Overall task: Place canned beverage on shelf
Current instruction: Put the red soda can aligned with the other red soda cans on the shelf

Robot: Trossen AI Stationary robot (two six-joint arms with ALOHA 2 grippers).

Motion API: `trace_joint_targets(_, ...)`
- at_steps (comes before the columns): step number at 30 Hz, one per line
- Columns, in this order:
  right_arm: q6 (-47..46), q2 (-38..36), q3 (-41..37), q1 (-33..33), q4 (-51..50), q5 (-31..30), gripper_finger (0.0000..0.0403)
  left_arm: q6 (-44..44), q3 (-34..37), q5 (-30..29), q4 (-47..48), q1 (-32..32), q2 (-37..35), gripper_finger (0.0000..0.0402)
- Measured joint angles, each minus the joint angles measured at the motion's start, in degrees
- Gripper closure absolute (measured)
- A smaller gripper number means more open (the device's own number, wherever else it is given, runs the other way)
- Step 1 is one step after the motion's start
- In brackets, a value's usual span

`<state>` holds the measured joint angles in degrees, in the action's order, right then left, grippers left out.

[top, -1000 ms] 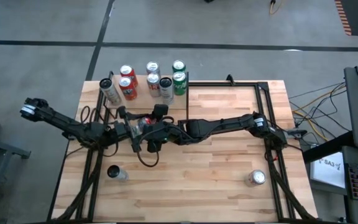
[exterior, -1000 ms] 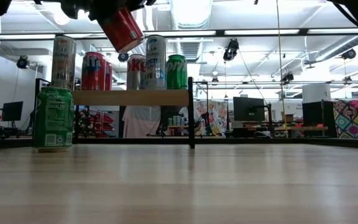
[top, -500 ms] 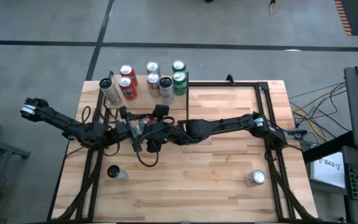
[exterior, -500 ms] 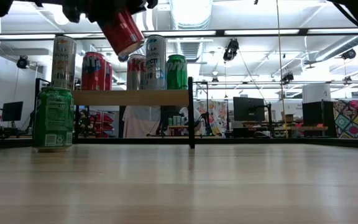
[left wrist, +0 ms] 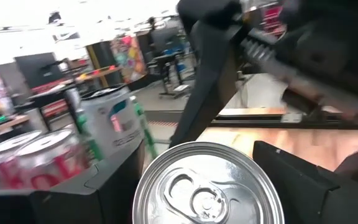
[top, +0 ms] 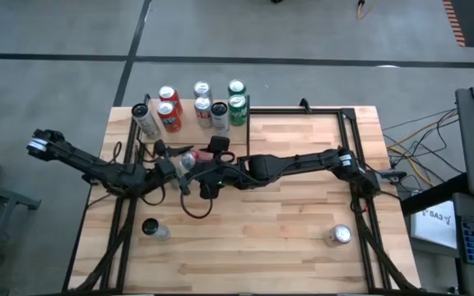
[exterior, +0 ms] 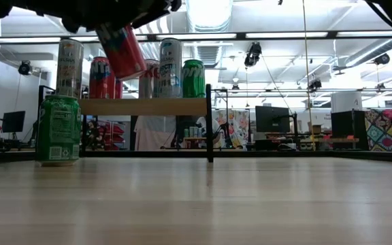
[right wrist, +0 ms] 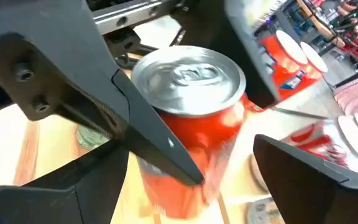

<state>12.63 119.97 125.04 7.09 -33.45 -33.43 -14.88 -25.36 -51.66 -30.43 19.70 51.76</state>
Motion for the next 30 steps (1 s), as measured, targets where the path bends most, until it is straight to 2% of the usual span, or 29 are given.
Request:
trace_joint_targets(5, -2.0, -1.7, 0.2, 0.0, -3.6, 0.1, 0.0076, 0.9, -0.2, -2.4, 0.6, 0.0, -1.1, 0.0130)
trace_joint_targets(9, -2.9, -3.1, 0.2, 0.0, -6.7, 0.3, 0.0076, 2.5, -4.2, -7.0, 8.4, -0.1, -1.6, 0.0130)
trace_joint_targets(12, -3.2, -4.7, 0.2, 0.0, -9.5, 0.4, 0.0076, 7.8, -9.5, -6.2, 20.8, -0.6, -1.9, 0.0130)
trace_joint_targets(18, -4.4, -8.2, 0.2, 0.0, -14.3, 0.4, 0.0076, 24.8, -22.0, -6.3, 50.8, -5.3, -1.5, 0.0130)
trace_joint_targets(21, -4.9, -9.9, 0.1, 0.0, -16.1, 0.4, 0.0076, 31.6, -26.4, -6.2, 61.8, -7.7, -0.7, 0.0130)
trace_joint_targets(23, -5.2, -11.0, 0.1, 0.0, -17.6, 0.4, 0.0076, 33.5, -28.2, -5.9, 65.2, -8.8, -0.3, 0.0130)
trace_joint_targets(30, -5.3, -13.8, 0.1, 0.0, -20.3, 0.4, 0.0076, 34.8, -29.6, -2.8, 68.5, -11.5, -0.2, 0.0130)
